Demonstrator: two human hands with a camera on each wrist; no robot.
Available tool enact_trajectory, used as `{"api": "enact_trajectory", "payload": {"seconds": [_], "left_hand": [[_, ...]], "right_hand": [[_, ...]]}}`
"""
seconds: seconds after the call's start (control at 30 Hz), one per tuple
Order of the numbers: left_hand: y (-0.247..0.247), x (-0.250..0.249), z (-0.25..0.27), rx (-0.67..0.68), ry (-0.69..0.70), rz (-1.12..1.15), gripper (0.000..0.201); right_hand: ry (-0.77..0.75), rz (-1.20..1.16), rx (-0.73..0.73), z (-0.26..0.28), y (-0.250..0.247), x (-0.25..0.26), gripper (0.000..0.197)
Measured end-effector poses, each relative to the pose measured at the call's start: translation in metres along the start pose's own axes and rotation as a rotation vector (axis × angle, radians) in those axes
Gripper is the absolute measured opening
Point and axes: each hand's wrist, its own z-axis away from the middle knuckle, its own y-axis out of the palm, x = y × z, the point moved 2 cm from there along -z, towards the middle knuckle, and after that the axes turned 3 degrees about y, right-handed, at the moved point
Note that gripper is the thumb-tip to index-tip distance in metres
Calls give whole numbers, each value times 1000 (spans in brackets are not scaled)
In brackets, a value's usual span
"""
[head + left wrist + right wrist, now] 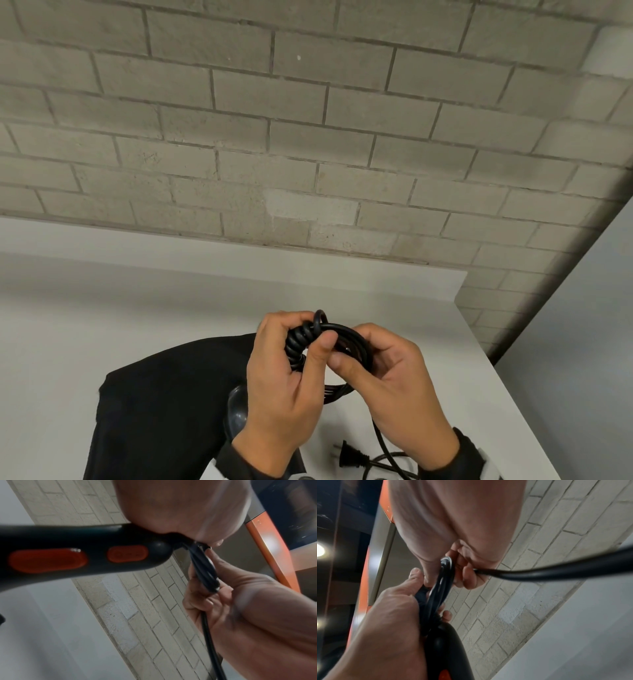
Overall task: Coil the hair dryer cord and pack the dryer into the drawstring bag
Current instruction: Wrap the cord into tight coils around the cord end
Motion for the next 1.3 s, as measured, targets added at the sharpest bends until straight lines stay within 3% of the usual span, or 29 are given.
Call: {"api": "enact_trajectory", "payload": {"seconds": [0.1, 0.23, 0.5, 0.6, 0.67, 0.77, 0.83, 0.97, 1.07, 1.2, 1.3], "left_hand": [[0, 0, 0, 7, -7, -16, 20], [0, -2, -1, 62, -50, -7, 39], [-6, -10, -10, 126, -188, 112, 21], [-5, -12, -10, 96, -232, 130, 18], [-4, -11, -9, 56, -254, 134, 17], [-1, -13, -9, 12, -271, 135, 18], [0, -14, -8, -18, -269, 125, 17], [0, -13, -5, -46, -236, 77, 16], [1, -11, -3, -43, -197, 37, 20], [-2, -7, -5, -29, -108, -87, 27], [-2, -8, -5, -21, -45, -133, 33]], "right_hand": [[9, 64, 24, -2, -3, 1, 22], [2, 102, 108, -5, -9, 7, 13], [-68, 221, 77, -9, -12, 9, 7], [-148, 300, -51, -6, -9, 7, 18], [-268, 423, -254, 0, -7, 6, 32], [-532, 742, -439, 11, 4, 7, 16], [-593, 876, -486, 15, 11, 2, 12], [-473, 994, -485, 19, 24, 0, 21], [-234, 907, -391, 22, 32, 4, 22], [153, 417, -214, 20, 26, 15, 27], [391, 10, -48, 16, 13, 29, 44]]}}
